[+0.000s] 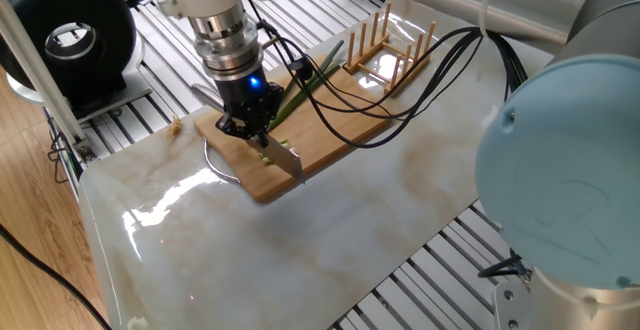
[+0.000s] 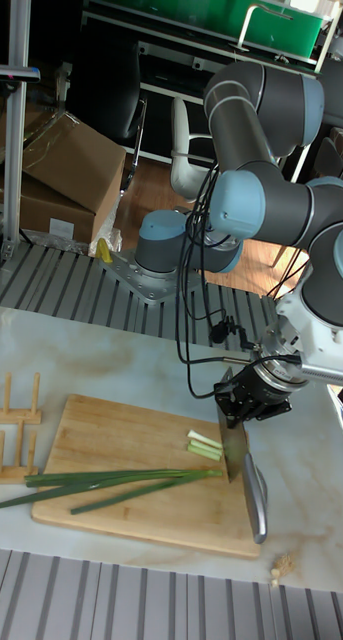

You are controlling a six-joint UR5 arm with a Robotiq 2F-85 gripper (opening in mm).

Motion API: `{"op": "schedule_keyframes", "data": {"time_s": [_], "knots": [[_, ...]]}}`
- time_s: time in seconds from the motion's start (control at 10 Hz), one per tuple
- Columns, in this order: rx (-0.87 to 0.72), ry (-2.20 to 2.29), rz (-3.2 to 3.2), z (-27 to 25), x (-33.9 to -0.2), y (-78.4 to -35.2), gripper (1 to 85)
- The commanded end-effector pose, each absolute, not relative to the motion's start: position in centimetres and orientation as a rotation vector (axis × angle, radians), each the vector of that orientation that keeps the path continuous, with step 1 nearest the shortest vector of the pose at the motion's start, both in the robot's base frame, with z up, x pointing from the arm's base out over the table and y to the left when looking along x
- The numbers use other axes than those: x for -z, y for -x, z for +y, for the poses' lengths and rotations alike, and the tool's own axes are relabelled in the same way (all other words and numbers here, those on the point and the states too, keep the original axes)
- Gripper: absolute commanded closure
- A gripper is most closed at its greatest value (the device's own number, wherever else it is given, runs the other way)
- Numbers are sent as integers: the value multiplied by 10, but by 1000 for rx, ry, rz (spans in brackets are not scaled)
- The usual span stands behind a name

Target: Chop the green garlic

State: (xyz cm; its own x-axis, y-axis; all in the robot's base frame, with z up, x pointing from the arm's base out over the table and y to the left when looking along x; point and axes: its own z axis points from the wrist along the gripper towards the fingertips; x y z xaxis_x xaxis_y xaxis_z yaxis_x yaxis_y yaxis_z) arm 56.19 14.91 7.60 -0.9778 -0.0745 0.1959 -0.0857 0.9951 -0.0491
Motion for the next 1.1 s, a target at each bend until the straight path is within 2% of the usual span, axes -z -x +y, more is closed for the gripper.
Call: {"op": "schedule_keyframes", "data": {"time_s": [0.0, 1.0], "knots": [[-45, -97, -2944, 158, -78, -562, 843], [-5, -58, -3037, 160, -68, -580, 843]]}}
